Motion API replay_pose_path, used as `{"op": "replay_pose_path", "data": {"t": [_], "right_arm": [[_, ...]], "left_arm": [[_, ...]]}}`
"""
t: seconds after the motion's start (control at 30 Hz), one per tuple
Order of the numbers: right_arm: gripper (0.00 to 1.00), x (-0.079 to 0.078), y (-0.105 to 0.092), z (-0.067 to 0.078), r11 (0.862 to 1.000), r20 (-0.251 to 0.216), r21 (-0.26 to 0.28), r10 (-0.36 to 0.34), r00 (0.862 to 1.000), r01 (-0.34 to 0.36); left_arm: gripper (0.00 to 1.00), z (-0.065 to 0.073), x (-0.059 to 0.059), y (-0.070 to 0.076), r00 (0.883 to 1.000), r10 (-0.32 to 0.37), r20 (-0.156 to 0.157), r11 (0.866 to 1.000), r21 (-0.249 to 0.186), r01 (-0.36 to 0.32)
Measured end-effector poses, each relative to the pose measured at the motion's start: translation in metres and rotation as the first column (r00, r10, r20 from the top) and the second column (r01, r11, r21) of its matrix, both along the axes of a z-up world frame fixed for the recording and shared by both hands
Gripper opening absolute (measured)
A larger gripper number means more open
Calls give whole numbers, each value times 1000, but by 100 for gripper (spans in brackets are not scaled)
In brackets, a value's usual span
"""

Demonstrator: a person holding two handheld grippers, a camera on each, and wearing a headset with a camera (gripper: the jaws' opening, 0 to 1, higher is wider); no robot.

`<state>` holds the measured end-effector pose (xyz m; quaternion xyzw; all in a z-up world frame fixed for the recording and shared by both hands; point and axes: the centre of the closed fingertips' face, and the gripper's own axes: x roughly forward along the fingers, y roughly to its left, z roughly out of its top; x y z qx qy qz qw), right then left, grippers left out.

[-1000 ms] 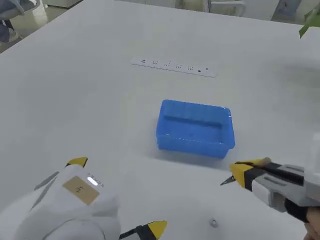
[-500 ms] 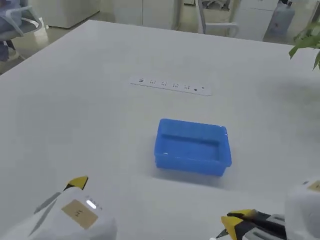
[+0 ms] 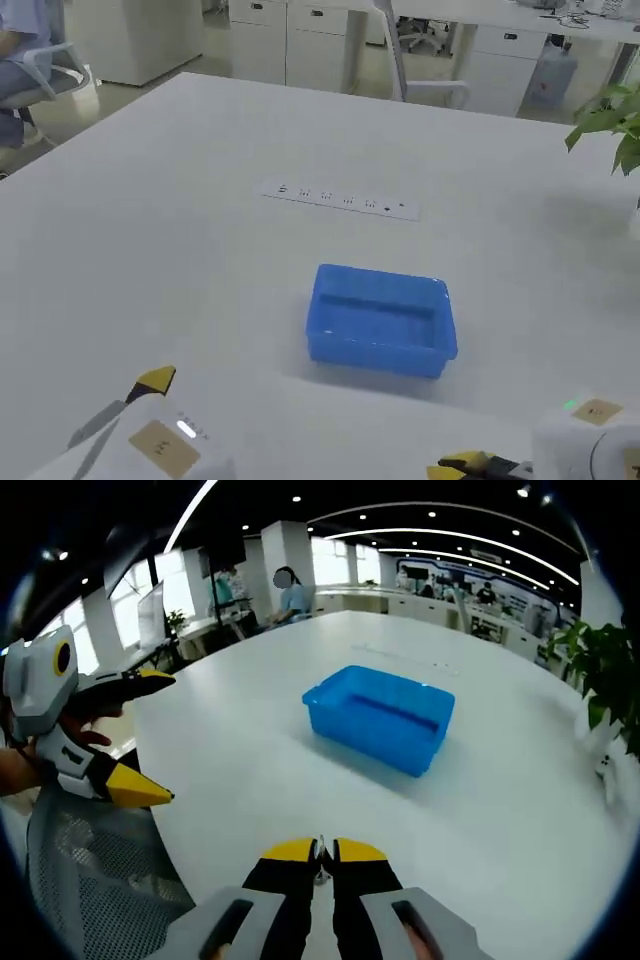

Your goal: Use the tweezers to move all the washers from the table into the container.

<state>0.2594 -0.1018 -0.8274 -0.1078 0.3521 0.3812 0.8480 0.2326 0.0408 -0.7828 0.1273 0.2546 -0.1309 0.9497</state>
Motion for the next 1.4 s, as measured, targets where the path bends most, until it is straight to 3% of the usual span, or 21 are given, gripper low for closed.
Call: {"op": "replay_pose_path", "data": {"t": [0.27, 0.4, 0.8, 1.17, 1.4], "right_arm": [[2, 7, -1, 4, 1000, 23, -24, 2, 1000, -2], [2, 19, 0, 28, 1000, 48, 26, -18, 999, 17], [2, 46, 6, 64, 998, 122, 68, -26, 992, 18], [2, 77, 18, 91, 995, 189, 100, -29, 982, 10], [2, 99, 19, 96, 995, 216, 99, -36, 976, 15]], "left_arm": [[99, 1, 0, -2, 1000, -9, 8, 1000, -1, 9], [99, 2, 0, -2, 1000, -11, 10, 1000, -1, 11], [99, 5, 0, -3, 1000, -12, 25, 1000, 5, 12], [99, 6, 0, -2, 1000, -6, 29, 1000, 1, 6], [99, 4, 0, -1, 1000, -2, 22, 1000, -12, 2]]}}
